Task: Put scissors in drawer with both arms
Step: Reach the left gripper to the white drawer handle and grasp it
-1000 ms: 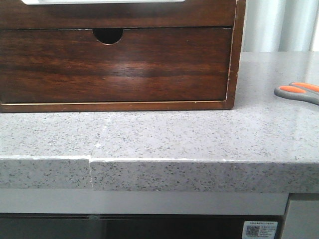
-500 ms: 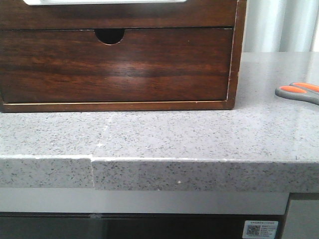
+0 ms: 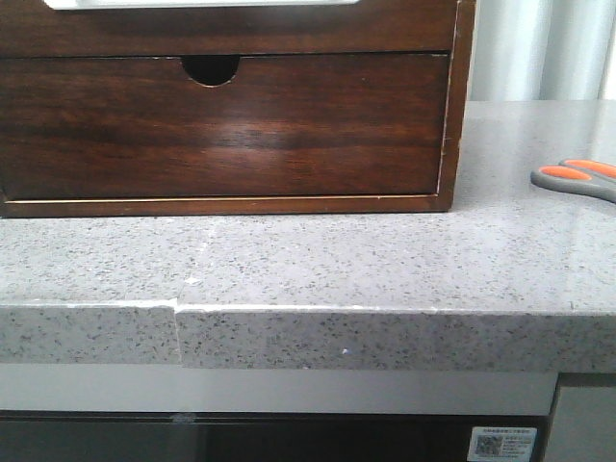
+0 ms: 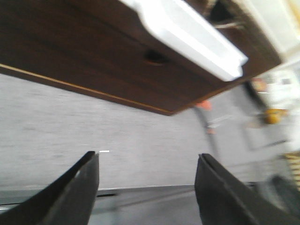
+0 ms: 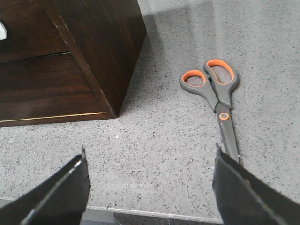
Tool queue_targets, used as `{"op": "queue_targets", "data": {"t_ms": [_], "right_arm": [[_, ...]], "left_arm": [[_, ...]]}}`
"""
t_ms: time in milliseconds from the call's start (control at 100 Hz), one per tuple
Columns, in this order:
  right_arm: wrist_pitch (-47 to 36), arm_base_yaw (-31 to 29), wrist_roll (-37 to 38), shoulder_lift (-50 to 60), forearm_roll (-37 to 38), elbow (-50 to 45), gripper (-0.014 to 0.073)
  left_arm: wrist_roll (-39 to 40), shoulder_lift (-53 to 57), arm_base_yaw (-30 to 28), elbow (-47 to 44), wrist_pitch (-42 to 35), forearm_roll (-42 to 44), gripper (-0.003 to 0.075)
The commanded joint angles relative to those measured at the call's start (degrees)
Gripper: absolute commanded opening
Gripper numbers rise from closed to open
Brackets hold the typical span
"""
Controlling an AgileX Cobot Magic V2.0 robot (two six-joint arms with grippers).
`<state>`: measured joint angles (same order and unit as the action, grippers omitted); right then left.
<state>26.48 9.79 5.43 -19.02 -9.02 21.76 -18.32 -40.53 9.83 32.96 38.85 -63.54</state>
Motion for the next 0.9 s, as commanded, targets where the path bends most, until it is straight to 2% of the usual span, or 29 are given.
{"op": "queue_targets", "data": {"t_ms": [0, 190, 330, 890], "right_arm": [[-5.30, -0.37, -0.13, -1.44, 0.42, 2.11, 0.0504], [-5.40, -0.37, -0.13, -1.53, 0.42, 2.11, 0.0504], [-5.40, -0.37, -0.13, -1.53, 0.42, 2.11, 0.0504], [-5.10, -0.37, -0.13, -1.53, 0.42, 2.11, 0.0504]], "left_arm": [[-6.60, -4.15, 1.47, 2.15, -2.15, -16.88, 0.0405], [-16.03, -11.37, 2.89, 2.15, -0.33, -34.72, 0.0404], [-20.91, -15.59, 2.96, 2.15, 1.23, -42.84, 0.0404], [-21.17, -22.97, 2.96, 6.98, -0.10, -43.10, 0.0401]]}}
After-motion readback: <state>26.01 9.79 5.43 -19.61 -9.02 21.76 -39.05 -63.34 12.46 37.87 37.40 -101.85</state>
